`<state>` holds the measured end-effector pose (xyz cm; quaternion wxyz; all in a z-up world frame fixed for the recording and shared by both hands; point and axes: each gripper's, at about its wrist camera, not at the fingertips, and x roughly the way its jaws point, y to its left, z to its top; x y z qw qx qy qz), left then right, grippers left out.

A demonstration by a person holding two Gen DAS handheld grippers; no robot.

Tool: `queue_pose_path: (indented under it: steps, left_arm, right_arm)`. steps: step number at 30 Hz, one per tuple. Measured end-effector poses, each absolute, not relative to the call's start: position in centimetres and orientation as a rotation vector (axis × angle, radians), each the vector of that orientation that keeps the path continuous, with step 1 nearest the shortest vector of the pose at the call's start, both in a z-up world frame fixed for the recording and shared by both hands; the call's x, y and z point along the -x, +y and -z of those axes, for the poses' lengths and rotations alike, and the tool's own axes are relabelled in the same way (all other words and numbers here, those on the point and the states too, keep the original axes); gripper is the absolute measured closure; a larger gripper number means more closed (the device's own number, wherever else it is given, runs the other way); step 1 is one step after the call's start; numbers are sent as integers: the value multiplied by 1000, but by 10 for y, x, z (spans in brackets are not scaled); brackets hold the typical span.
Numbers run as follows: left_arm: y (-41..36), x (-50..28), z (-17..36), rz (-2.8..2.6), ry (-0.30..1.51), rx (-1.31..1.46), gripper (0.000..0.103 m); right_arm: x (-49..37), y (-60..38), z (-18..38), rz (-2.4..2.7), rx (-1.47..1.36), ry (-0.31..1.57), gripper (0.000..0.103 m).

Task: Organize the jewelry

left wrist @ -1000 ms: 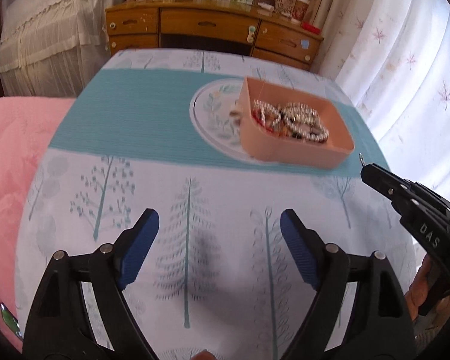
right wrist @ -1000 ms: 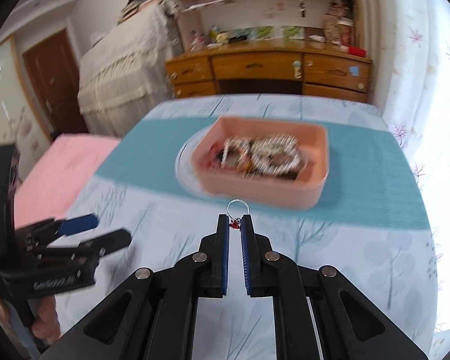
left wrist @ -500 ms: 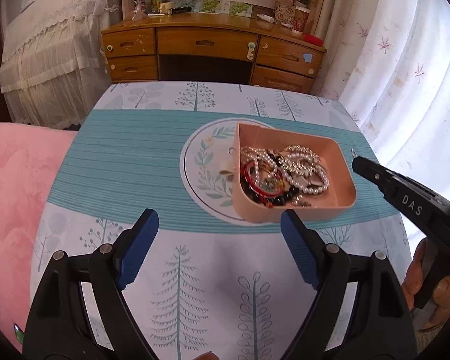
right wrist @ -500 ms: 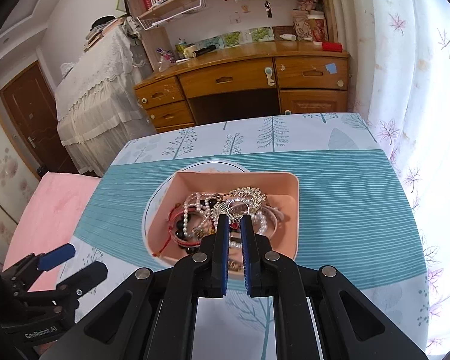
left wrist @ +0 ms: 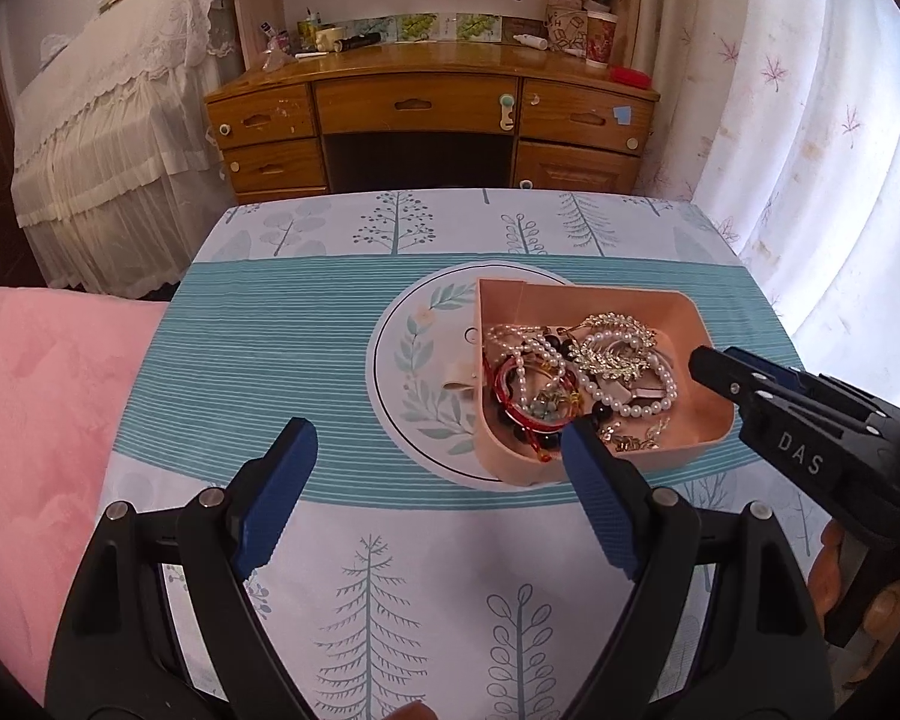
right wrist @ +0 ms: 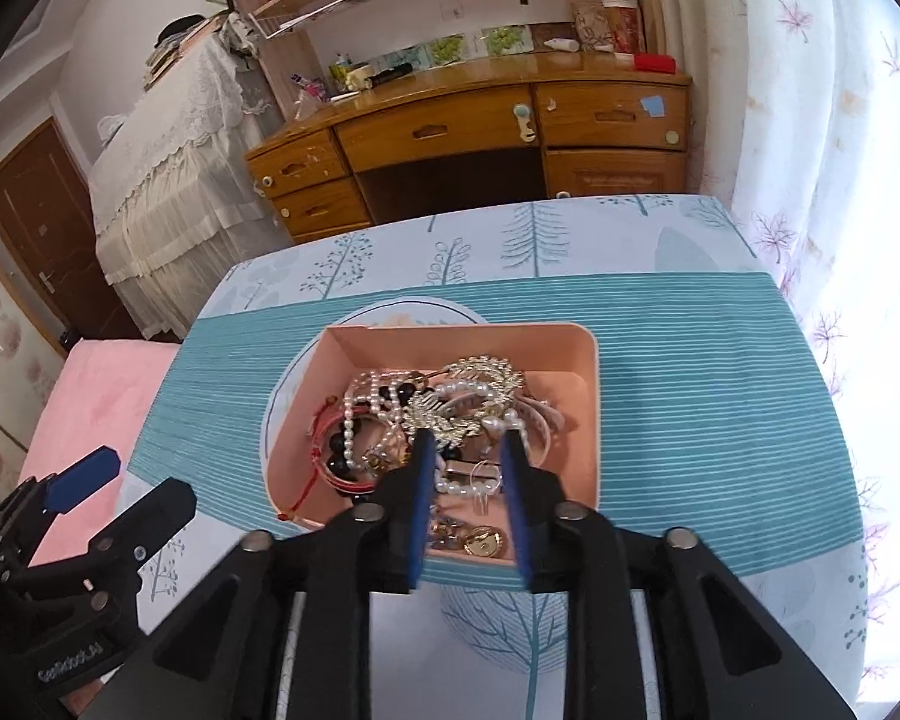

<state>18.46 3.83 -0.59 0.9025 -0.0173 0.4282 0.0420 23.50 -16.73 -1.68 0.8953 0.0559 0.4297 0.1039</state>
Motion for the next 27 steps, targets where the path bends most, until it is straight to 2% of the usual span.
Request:
queue_pose_path:
  steps: [9,14,19,27]
  left_arm:
    - [33,-170,-2,-76,879,44,21]
    - [28,-154,-5,-76,879,30,21]
    - [25,-125,-5,-73,894,39,21]
    - [16,-50,3,-84,945,14,21]
  right_arm:
    - [-219,-170,12,-219,-117,876,74]
    - [-193,-167,6,-206,-90,870,64]
    - [-157,-169,9,-191,-85,888,42]
    - [-75,-170,20,-202,-67,969,37]
